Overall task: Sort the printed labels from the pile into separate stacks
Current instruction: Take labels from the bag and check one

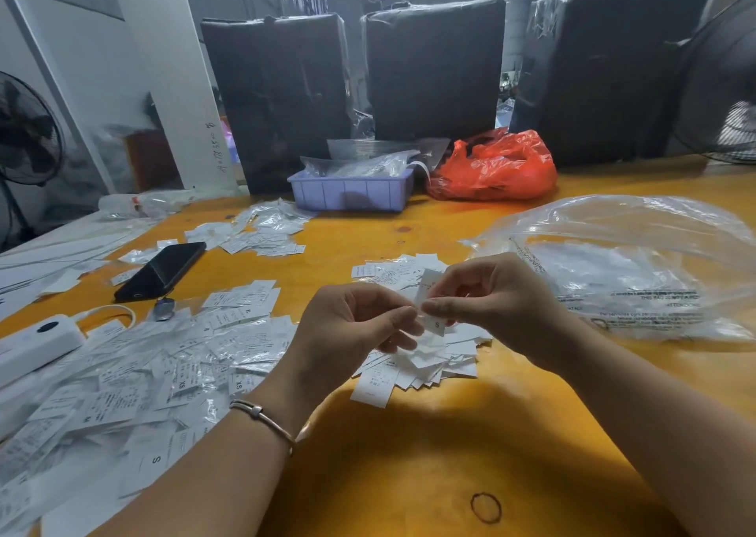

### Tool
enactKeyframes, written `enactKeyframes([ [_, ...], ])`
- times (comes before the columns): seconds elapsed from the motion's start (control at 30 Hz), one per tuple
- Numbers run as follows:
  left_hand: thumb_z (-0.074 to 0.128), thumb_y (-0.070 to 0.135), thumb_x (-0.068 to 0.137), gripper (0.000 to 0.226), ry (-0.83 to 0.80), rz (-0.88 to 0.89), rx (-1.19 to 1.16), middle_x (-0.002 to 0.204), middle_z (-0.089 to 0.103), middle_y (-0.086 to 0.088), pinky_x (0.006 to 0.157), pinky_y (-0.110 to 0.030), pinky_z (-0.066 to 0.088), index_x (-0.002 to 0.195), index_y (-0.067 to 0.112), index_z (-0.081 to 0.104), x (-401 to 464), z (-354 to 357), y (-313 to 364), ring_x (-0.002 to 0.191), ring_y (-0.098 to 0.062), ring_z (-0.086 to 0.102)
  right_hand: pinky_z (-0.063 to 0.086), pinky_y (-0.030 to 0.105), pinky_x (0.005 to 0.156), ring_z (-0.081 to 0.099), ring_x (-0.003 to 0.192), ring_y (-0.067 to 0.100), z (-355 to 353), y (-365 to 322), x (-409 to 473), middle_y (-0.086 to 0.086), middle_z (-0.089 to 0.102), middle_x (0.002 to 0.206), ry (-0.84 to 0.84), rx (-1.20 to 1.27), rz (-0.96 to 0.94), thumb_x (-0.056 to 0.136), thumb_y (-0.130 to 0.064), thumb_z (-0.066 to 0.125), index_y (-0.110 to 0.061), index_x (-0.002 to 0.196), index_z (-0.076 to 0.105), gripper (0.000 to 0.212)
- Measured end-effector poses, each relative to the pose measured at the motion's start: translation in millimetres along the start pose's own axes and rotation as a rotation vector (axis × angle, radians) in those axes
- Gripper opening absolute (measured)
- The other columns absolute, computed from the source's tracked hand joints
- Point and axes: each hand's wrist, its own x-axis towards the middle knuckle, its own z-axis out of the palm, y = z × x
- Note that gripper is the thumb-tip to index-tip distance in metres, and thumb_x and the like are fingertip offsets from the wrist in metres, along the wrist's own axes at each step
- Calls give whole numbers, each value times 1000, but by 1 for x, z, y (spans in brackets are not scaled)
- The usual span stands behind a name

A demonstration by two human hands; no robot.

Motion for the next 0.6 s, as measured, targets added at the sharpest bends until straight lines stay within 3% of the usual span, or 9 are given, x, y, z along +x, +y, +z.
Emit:
enactKeyframes([
  [0.1, 69, 4, 86, 7, 38, 2, 0, 77, 76, -12, 58, -26, 57, 88, -2, 72, 0, -1, -1, 68, -26, 74, 52, 34, 59, 65, 64, 21, -3, -2, 2, 8, 73, 74, 135, -68, -73, 79, -9, 73, -13, 85, 75, 7],
  [0.2, 71, 5, 84, 6, 50, 7, -8, 77, 76, -12, 57, -27, 57, 86, -1, 72, 0, -2, 0, 68, -27, 74, 51, 18, 62, 67, 69, 7, -10, -8, 3, 4, 73, 86, 381, 50, -138, 82, 5, 67, -17, 110, 69, 35],
  [0.3, 73, 8, 82, 7, 43, 19, -5, 77, 76, -11, 58, -26, 57, 85, 1, 73, -1, -2, 0, 68, -26, 74, 56, 18, 70, 71, 85, 7, -9, -13, 1, -2, 73, 97, 398, 56, -181, 81, -4, 72, -23, 131, 53, 57],
  [0.43, 74, 9, 81, 8, 32, 25, -13, 78, 76, -10, 57, -24, 56, 85, 3, 73, -1, -2, 0, 69, -25, 74, 59, 26, 74, 70, 87, 3, -2, -16, -1, -9, 72, 94, 339, -105, -196, 79, -7, 75, -19, 128, 55, 55],
  [0.6, 74, 11, 80, 12, 28, 21, -13, 78, 76, -10, 58, -24, 57, 86, 1, 73, 0, -1, 0, 68, -25, 74, 56, 35, 65, 70, 83, 6, -1, -19, -2, -9, 72, 90, 295, -171, -217, 76, -4, 77, -16, 109, 65, 37],
])
